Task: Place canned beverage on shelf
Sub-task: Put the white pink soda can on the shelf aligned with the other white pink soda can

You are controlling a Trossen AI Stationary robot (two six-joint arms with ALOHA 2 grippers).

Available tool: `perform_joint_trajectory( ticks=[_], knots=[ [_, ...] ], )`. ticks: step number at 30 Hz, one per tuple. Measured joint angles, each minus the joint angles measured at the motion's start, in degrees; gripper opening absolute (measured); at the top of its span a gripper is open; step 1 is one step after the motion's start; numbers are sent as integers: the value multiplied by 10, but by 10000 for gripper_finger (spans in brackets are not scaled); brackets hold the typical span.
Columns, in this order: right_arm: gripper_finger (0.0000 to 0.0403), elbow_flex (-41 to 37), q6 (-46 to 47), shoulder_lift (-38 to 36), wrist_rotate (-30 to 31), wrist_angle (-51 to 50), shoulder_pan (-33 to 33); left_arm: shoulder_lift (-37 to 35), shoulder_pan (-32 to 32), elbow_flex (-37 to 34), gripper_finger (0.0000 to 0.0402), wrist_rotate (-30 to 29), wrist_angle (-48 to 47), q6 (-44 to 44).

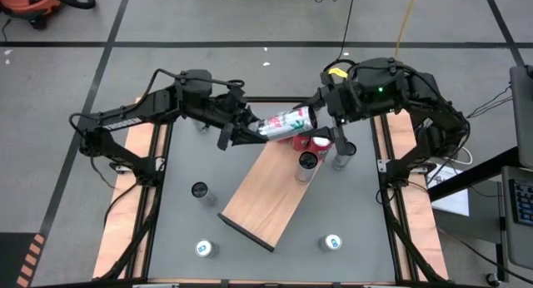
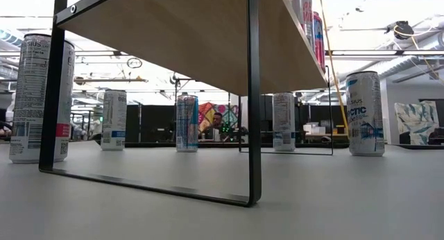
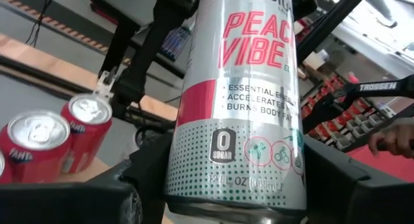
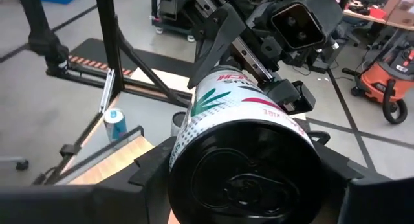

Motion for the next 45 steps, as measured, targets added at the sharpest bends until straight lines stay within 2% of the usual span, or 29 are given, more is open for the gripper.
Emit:
perform_joint_trajectory(
  ticks=[8, 18, 27, 29, 34, 40, 45],
  knots=[
    [237, 0, 45, -12, 4, 6, 0, 1, 1, -1, 257, -1, 29, 11],
    [315, -1, 142, -20, 3, 21, -1, 1, 0, 0, 256, -17, 48, 82],
    [345, -1, 388, -20, 5, 21, -1, 1, 0, 0, 256, -78, 98, 184],
    [345, -1, 425, -20, 25, 20, -1, 1, 0, 0, 256, -99, 108, 207],
    [345, -1, 472, -20, 124, 37, 0, 0, -2, 0, 256, -166, 141, 249],
    [345, -1, 456, -15, 212, 138, 3, 0, -21, 0, 256, -299, 167, 324],
    [345, -1, 429, -3, 253, 209, 3, 0, -44, 0, 256, -398, 195, 402]
  ],
)
